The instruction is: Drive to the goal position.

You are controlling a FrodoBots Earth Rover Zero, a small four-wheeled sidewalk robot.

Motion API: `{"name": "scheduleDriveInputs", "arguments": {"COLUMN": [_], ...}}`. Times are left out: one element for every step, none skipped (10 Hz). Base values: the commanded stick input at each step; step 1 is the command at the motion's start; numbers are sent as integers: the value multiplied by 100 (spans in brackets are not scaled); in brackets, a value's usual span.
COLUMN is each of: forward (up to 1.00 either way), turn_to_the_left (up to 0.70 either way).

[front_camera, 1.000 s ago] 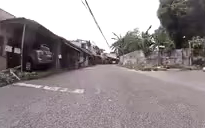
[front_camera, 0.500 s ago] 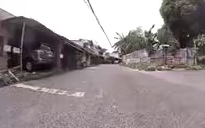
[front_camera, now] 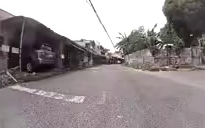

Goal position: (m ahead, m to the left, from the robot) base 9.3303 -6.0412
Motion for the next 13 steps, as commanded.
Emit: {"name": "scheduleDriveInputs", "arguments": {"forward": [50,50,50,50,50,50,50,50,50,50,50,50,50], "turn_to_the_left": [-43,-23,7,7,7,7,7,7,7,7,7,7,7]}}
